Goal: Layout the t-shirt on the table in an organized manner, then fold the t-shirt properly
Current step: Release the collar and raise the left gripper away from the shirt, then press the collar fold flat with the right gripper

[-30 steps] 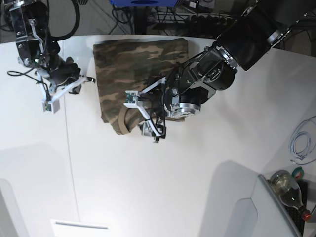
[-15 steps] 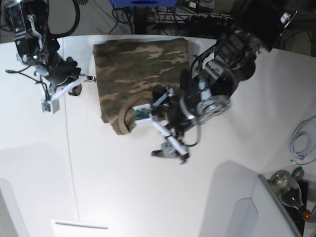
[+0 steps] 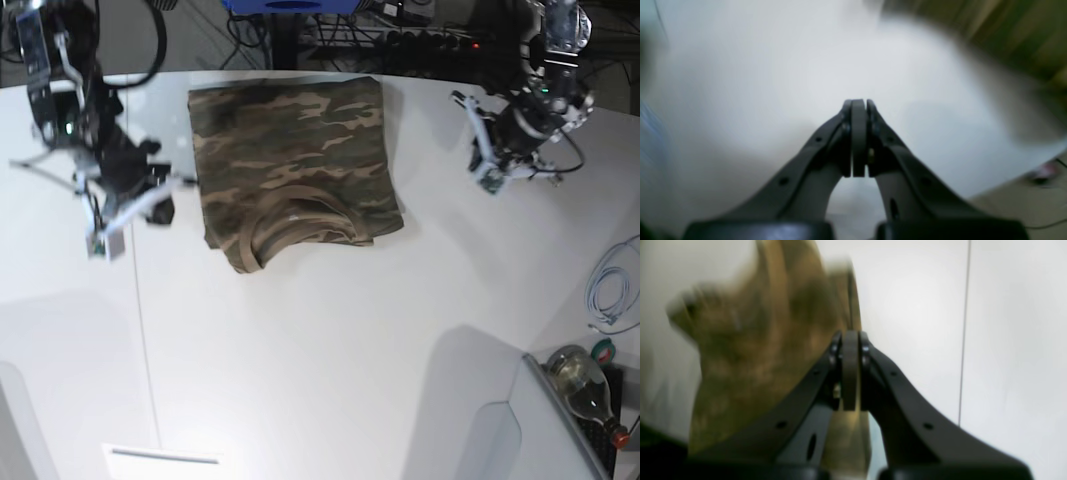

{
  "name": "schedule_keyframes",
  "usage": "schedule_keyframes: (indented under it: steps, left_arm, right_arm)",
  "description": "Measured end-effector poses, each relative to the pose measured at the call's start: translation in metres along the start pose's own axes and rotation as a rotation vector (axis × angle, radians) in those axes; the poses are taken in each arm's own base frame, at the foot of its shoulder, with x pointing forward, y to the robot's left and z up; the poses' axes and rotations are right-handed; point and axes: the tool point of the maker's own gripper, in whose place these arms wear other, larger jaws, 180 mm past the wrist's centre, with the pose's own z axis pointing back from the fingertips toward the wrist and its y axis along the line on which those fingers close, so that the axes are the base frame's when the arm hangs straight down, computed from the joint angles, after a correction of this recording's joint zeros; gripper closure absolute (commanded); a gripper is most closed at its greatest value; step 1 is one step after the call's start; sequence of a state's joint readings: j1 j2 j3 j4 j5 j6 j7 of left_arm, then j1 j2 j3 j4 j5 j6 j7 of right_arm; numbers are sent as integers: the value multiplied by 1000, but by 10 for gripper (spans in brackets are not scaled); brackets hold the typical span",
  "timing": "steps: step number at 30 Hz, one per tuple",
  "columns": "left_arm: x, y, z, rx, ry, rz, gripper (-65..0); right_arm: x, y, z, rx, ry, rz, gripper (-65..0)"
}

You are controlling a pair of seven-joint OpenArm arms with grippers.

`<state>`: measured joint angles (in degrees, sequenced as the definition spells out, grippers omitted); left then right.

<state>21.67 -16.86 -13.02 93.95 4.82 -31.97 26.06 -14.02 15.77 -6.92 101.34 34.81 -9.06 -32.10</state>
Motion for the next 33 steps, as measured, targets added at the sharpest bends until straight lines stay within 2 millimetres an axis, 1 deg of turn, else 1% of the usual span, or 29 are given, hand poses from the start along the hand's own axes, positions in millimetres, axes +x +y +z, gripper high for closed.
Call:
schedule_keyframes:
  steps: [2,3,4,5,6,7,8,9,10,11,13,15,18,20,21,22,24,26,28,29,30,32,33]
  left_arm:
    - [-19,11,-1,13,14,106,0]
    - [-23,18,-1,27,3,137,0]
    - [-27,21,0,38,-10,151,0]
    - [-27,25,0,51,-44,168,0]
    - [-30,27,1,62,-60,177,0]
    - [-35,30,2,75,-67,189,0]
    - [-45,33,5,89,-48,186,0]
    - [-53,34,8,100,-34,190,0]
    - [-56,37,11,109,-34,195,0]
    - [-60,39,13,118,-30,201,0]
    - [-65,47,16,145,-22,216,0]
    - [-64,60,22,182,-40,227,0]
    - [-74,69,31,210,-27,237,0]
    - [-82,69,34,215,-1,239,0]
    - [-82,69,34,215,1,240,0]
    - [-81,69,34,216,-6,240,0]
    - [-76,69,32,214,-22,244,0]
    - [-77,69,32,212,-20,241,0]
    - [-78,69,32,216,-16,241,0]
    - [-79,69,33,215,-13,241,0]
    - [-78,68,32,214,-15,241,0]
    - [-78,69,32,215,-17,241,0]
    - [-78,69,32,215,-17,240,0]
  right_arm:
    - [19,9,-12,18,-29,48,-51]
    - [23,18,-16,41,-27,74,-86]
    - [24,29,-20,64,-21,92,-134]
    - [24,38,-26,81,-12,113,-195]
    - [20,48,-32,106,14,127,-249]
    - [18,55,-40,119,32,147,-311]
    - [15,63,-48,130,56,171,-365]
    - [14,68,-55,137,72,199,-408]
    - [16,71,-61,140,76,222,-441]
    - [17,74,-66,139,82,245,-462]
    - [15,77,-74,137,94,284,-465]
    - [9,82,-82,139,121,273,-465]
    - [2,82,-91,128,152,262,-465]
    - [6,77,-97,110,155,266,-465]
    - [12,75,-98,104,130,272,-456]
    - [16,76,-99,105,108,269,-435]
    - [17,76,-100,105,102,267,-356]
    - [10,74,-103,98,123,257,-240]
    - [4,71,-105,93,144,244,-147]
    - [3,68,-105,88,148,243,-111]
    - [3,65,-106,81,148,246,-107]
    - [4,64,-105,78,145,245,-132]
    - [4,65,-105,80,145,245,-135]
